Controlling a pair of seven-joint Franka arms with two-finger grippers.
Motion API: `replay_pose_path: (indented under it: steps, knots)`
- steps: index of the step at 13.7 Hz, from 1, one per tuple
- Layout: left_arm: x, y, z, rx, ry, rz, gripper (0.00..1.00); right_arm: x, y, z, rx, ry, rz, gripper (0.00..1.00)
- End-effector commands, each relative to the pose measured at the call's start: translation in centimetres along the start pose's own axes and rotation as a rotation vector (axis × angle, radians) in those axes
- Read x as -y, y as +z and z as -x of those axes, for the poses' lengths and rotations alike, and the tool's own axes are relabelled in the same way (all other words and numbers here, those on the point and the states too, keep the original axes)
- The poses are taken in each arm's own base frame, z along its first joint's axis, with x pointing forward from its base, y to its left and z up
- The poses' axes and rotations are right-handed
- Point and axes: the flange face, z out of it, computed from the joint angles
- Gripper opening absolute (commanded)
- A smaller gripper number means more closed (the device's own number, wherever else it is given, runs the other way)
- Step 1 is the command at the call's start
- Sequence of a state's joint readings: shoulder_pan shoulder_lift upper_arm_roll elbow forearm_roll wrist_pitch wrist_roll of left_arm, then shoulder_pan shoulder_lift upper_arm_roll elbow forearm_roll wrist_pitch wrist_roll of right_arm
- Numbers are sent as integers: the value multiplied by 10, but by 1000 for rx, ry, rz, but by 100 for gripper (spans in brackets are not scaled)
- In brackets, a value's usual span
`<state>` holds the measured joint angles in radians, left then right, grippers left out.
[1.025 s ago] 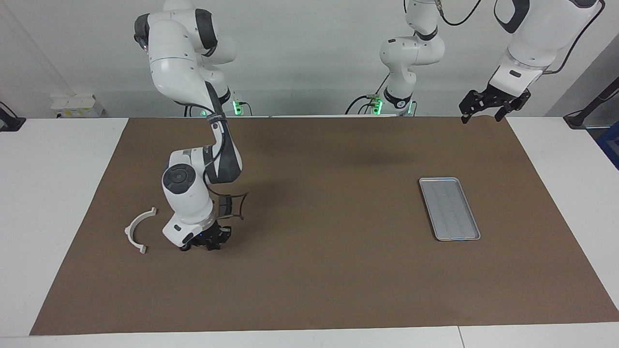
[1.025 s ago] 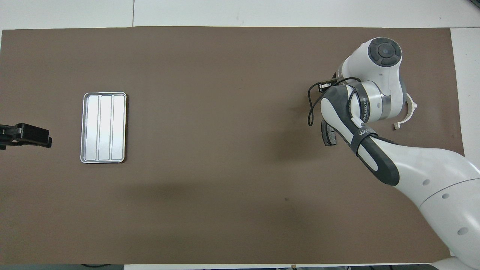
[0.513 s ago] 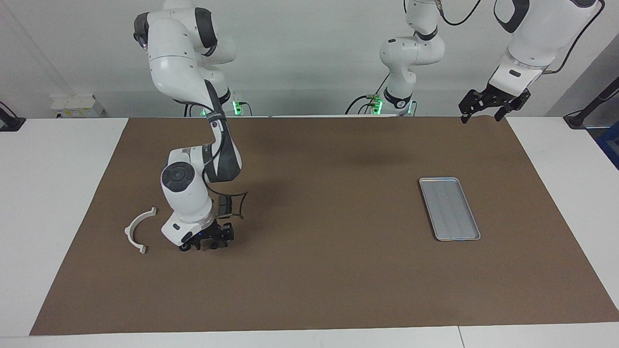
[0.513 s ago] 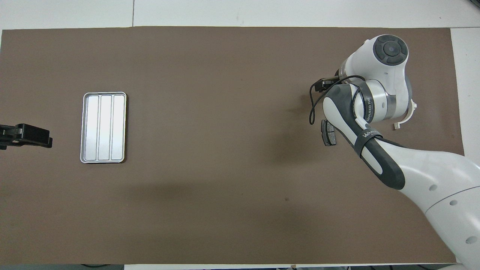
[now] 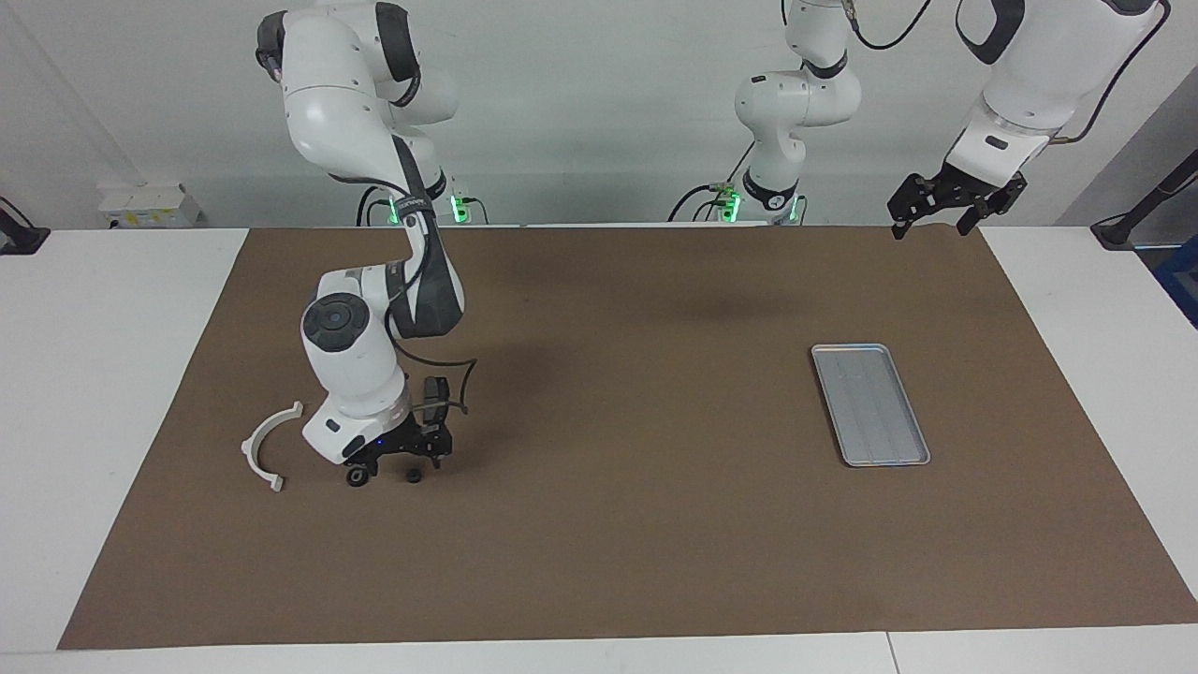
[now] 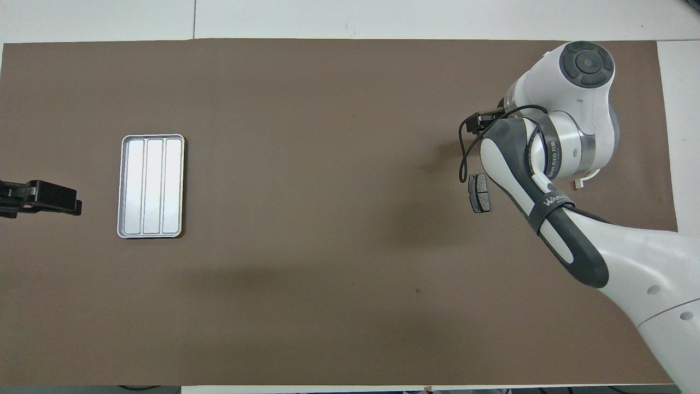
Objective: Place bearing gear from tray to pile
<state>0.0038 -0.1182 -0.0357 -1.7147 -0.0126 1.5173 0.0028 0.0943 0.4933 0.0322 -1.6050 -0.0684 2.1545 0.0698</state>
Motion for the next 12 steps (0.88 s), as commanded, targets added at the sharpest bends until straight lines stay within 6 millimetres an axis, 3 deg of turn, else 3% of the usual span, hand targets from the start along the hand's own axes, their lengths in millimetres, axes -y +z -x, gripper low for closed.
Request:
replay_pose_path:
  steps: [1,3,5,9,12]
  knots:
    - [-3,-1,8,-13,15,20,100,-13,-29,11,5,10,-6,100]
    - [-3,-1,8,-13,15,20,100,-20,-58,18,2,21,-6,100]
    - [-3,0,8,-12,17,20,100,-31,-101,32,12,41,-4,100]
    - [-3,-2,8,-15,17,18,100,-34,-208,93,52,60,-22,100]
    - [-3,-3,8,-20,15,18,100,-33,-261,136,90,60,-15,100]
